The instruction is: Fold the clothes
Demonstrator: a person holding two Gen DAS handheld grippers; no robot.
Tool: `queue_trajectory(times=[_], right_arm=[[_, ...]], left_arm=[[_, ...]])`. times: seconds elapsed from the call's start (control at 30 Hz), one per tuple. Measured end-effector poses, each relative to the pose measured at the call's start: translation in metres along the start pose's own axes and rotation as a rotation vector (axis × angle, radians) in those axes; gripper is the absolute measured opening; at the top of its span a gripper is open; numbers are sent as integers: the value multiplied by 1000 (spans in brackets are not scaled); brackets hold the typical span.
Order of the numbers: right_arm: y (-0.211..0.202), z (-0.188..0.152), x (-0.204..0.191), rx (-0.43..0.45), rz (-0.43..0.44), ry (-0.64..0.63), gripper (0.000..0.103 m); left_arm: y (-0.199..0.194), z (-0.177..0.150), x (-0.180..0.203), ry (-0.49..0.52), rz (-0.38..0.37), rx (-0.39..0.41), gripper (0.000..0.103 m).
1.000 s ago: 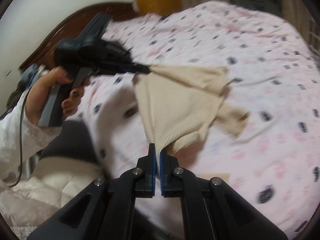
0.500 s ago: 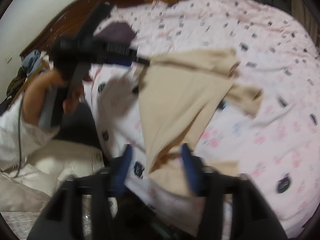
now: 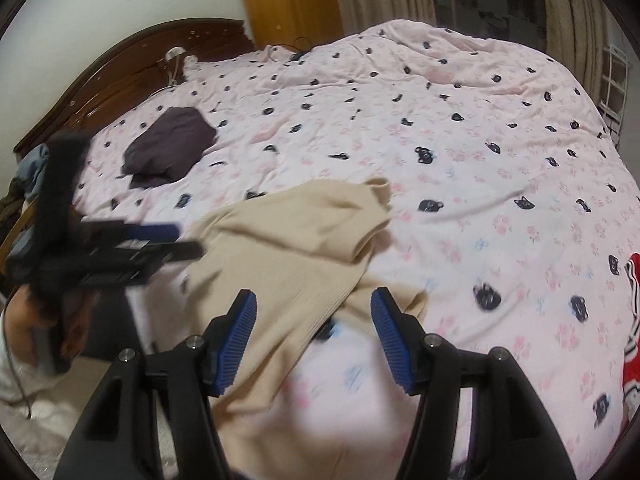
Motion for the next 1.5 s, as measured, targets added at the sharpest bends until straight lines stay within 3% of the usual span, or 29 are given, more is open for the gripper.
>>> queue_trajectory(times=[0.7, 0.77, 0.83, 1.03, 1.4, 1.5], right_arm=[[64, 22, 15, -43, 47, 27, 57], [67, 21, 16, -55, 55, 32, 48], [71, 20, 17, -64, 56, 39, 47], [78, 17, 17, -79, 76, 64, 22], [67, 25, -12, -55, 142, 38, 9], [64, 25, -24, -55, 180, 32, 1]], left_arm=[[4, -3, -11, -37, 1, 1, 51], [5, -4, -10, -46, -9, -3, 51], [5, -5, -10, -52, -17, -6, 51], [5, -6, -10, -55, -23, -7, 51], [-7, 6, -18, -73, -30, 25, 51], [-11, 9, -19, -50, -8, 46, 61]])
Point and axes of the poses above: each gripper's, at about its wrist camera, not at the fingertips, and y roughly the way its jaws point, x to its right, z to its top, the point moved 9 cm from there along y, roughly the way its jaws point, and after that the axes turned 5 degrees about z, right-handed, at the moved point
